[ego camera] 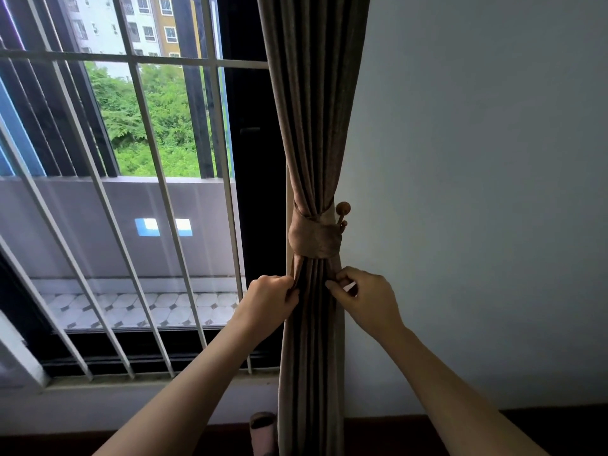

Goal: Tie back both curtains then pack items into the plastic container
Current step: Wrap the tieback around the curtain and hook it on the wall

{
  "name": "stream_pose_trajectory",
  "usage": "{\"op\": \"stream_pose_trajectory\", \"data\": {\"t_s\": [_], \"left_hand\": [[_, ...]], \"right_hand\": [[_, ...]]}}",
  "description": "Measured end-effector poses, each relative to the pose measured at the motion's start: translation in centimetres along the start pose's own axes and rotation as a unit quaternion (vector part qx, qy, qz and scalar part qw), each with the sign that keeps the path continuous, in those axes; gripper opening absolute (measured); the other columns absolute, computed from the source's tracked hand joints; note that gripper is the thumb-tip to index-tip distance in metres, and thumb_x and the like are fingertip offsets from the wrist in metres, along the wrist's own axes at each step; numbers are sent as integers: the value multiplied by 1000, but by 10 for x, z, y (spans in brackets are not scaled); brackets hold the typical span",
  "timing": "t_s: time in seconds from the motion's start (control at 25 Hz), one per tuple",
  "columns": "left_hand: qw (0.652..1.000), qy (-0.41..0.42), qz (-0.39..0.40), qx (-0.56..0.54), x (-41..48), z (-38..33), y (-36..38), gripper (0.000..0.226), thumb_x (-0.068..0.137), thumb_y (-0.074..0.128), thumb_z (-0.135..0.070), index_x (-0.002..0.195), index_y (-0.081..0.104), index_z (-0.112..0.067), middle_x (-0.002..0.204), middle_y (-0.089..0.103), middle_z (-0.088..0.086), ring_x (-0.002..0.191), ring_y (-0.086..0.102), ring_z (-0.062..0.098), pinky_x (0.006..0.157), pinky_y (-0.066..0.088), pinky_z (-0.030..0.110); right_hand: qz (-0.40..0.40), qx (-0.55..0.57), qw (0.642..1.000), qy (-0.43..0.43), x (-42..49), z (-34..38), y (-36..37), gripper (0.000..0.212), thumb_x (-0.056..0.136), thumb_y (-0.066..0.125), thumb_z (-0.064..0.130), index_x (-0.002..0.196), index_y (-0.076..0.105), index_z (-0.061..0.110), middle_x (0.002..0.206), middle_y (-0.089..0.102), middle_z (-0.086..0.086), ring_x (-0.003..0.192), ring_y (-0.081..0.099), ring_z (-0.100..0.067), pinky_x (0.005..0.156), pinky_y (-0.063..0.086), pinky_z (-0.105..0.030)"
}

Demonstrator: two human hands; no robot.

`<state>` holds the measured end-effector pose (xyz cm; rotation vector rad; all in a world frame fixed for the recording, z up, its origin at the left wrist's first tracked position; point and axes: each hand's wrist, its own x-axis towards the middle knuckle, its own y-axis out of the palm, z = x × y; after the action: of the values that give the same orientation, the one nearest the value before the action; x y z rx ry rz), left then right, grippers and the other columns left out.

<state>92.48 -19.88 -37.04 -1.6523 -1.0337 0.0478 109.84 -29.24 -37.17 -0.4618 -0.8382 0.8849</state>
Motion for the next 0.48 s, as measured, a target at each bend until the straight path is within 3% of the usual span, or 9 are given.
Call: {"op": "stream_pose_trajectory", "data": {"t_s": [0.2, 0.28, 0.36, 0.44, 0.48], "left_hand": [[998, -10, 40, 39, 6, 5, -12, 23, 88, 56, -22, 73, 62, -5, 61, 52, 1, 55, 49, 18, 54, 40, 27], [999, 17, 4, 28, 8, 4, -21, 29, 87, 55, -28, 68, 62, -8, 56, 50, -3, 50, 48, 15, 52, 44, 27], [997, 37, -57, 24, 7, 4, -30, 37, 86, 45, -35, 71, 65, -8, 57, 57, 0, 51, 56, 20, 53, 51, 32], [994, 24, -98, 37, 10, 8, -42, 43, 87, 41, -36, 99, 70, -7, 93, 73, 12, 81, 70, 29, 71, 58, 40], [993, 10, -105, 54, 11, 14, -50, 45, 89, 41, -35, 115, 66, -7, 116, 67, 16, 102, 66, 31, 83, 56, 43]], "right_hand": [[40, -75, 996, 22, 13, 8, -2, 14, 80, 63, 32, 77, 58, 20, 79, 68, 2, 70, 64, -18, 61, 49, -28], [-2, -38, 999, -5, 9, 11, -2, 14, 81, 64, 29, 88, 59, 18, 84, 65, 4, 70, 62, -14, 61, 51, -29], [-86, 22, 995, -53, 1, 18, 0, 12, 85, 62, 26, 90, 57, 17, 83, 60, 5, 70, 56, -7, 62, 49, -22], [-118, 43, 985, -115, -3, 34, 1, 12, 88, 55, 27, 89, 58, 16, 80, 59, 4, 69, 54, -5, 63, 46, -15], [-110, 44, 982, -145, -2, 45, 4, 16, 89, 51, 28, 91, 60, 15, 83, 62, 3, 72, 55, -5, 66, 46, -13]]}}
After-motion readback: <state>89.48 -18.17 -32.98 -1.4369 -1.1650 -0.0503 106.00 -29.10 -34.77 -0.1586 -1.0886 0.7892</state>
